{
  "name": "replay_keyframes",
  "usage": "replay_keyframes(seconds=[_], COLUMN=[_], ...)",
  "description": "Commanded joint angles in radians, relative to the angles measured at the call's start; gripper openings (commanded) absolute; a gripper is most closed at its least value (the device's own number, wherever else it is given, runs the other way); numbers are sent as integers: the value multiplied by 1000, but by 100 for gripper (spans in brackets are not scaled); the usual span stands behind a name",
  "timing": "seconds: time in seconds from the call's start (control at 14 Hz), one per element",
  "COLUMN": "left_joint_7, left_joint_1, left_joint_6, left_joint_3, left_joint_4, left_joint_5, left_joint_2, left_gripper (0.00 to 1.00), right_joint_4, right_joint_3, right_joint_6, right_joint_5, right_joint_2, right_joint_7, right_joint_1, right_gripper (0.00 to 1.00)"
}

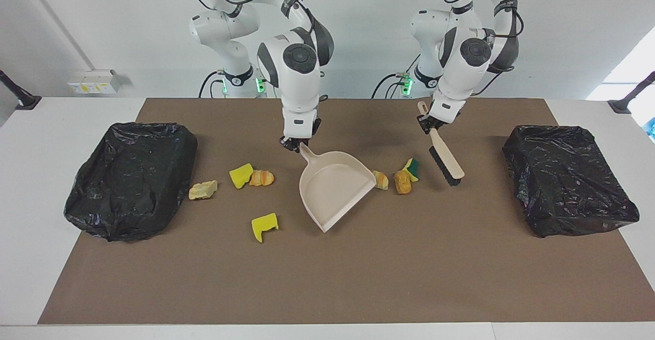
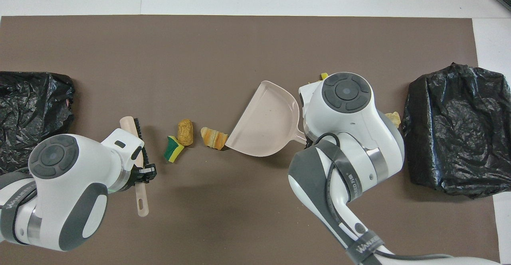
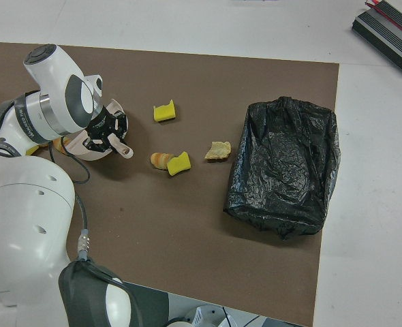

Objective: Sweep and dump trash in bin

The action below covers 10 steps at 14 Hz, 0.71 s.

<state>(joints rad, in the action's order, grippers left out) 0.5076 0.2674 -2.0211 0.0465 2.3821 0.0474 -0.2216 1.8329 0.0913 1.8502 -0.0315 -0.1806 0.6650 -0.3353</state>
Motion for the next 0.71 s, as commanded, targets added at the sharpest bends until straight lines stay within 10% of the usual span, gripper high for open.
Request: replay_keyframes(seconds=[0.0,0.64], left_joint_7=[0,23], left_joint_1=[-10,42], left_joint_6=[-27,-122], left_joint_3=[7,10], left_joint_4=[20,58], left_joint_5=[2,21], left_joint_2=[-7,34], left_gripper=[0,0], right_joint_4=[20,103], right_joint_3=[5,7], right_joint_6=[-13,79], right_joint_5=[-42,-166], right_joint_2=[19,33], right_joint_7=[146,346], right_joint_1=[10,-7], right_gripper=[0,0])
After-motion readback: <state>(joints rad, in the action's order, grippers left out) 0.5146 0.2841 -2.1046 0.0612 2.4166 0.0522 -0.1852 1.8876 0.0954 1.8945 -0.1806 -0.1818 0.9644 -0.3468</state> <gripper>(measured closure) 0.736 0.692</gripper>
